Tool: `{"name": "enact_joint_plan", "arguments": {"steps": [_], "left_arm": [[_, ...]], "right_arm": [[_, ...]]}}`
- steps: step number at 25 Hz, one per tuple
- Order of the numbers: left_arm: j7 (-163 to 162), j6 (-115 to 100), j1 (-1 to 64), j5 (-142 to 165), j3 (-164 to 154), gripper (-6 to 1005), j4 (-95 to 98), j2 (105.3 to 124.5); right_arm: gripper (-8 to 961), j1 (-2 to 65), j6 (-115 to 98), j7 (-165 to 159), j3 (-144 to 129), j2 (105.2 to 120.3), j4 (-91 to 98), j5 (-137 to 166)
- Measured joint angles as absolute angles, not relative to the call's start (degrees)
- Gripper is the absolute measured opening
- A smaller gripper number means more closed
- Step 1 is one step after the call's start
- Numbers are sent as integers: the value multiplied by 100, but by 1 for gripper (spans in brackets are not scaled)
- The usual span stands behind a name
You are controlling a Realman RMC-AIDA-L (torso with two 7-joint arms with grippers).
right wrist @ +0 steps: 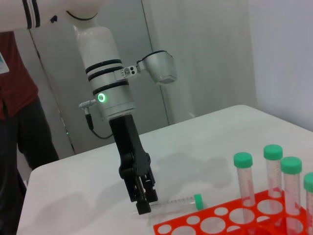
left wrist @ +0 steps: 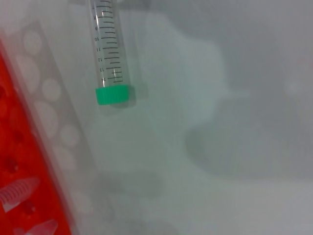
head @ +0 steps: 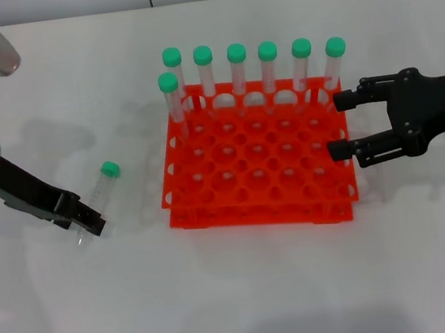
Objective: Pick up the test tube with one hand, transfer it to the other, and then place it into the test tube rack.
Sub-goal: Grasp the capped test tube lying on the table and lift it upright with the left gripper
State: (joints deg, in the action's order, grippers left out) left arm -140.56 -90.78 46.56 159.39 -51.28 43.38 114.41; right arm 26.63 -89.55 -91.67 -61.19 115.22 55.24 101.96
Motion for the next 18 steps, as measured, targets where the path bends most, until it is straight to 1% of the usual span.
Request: {"name": "enact_joint_plan", "arguments": {"steps": [7, 13, 18], "left_arm": [[-14099, -9047, 4658, 15944, -5168, 582, 4338, 11450], [-14131, -9022, 4659, 15952, -5179, 530, 4342, 11452], [-14133, -9018, 4667, 16107, -5189, 448, 4342, 11482]], "right_arm": [[842, 2663, -8956, -9159, -6115, 11523, 5492, 10196], [842, 2663, -8956, -9123, -6107, 11522, 5486, 10197], [841, 2663, -8956, -9115, -6099, 11522, 5476, 10195]]}}
